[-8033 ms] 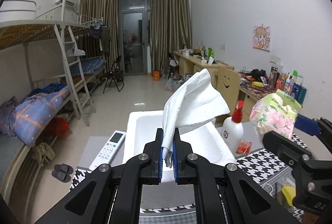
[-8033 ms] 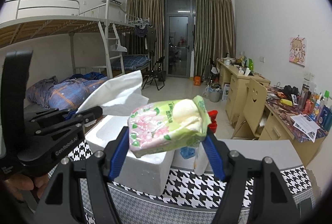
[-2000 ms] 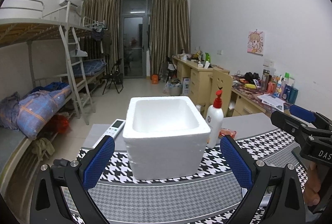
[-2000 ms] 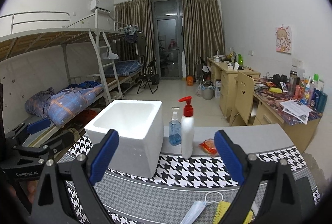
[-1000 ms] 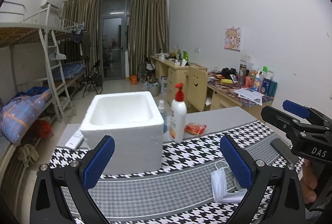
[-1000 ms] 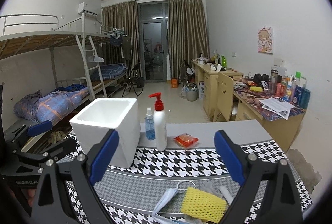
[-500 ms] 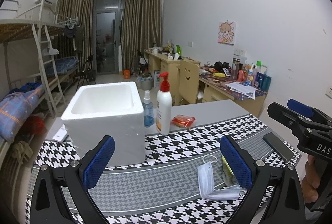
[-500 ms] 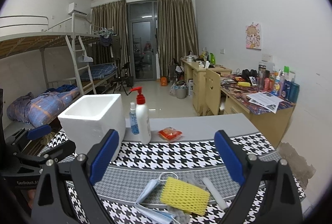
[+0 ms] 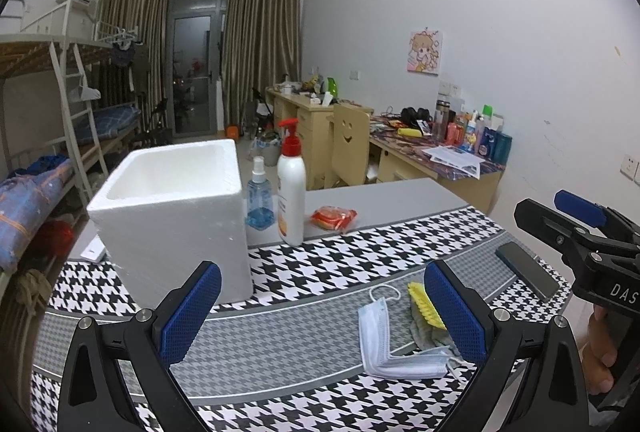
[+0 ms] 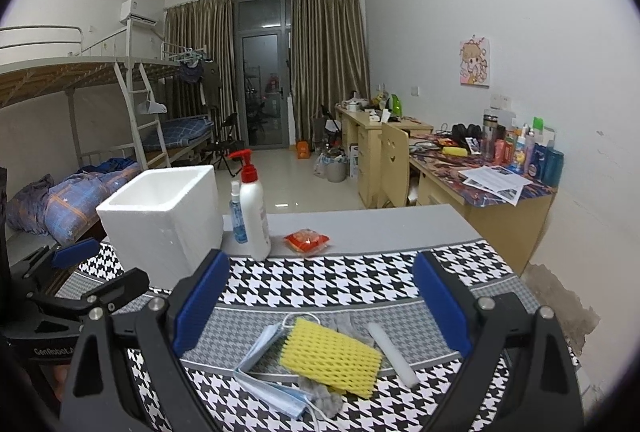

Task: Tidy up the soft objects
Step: 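Move both tools back over the blue mask and yellow foam net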

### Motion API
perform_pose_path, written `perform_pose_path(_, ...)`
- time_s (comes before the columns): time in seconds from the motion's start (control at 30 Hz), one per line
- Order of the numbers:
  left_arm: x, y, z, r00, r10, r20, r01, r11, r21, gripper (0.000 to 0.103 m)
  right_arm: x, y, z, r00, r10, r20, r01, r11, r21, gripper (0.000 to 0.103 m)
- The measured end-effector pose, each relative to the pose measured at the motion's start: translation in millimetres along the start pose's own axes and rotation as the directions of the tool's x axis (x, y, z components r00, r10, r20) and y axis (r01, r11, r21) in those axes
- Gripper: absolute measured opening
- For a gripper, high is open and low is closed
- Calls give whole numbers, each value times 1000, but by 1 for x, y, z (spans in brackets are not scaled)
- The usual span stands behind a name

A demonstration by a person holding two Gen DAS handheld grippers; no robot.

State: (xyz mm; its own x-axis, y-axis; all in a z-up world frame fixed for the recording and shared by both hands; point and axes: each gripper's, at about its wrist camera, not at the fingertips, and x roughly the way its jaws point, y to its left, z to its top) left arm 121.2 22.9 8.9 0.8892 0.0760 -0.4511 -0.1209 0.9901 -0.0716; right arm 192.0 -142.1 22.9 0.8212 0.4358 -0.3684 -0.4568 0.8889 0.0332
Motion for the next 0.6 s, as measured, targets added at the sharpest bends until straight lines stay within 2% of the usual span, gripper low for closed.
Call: perform_pose_path(0.6,28,-17,-21,997,-21,-72,22,1000,14,102,3,-25,-24,998,-37,-45,38,999,20,95)
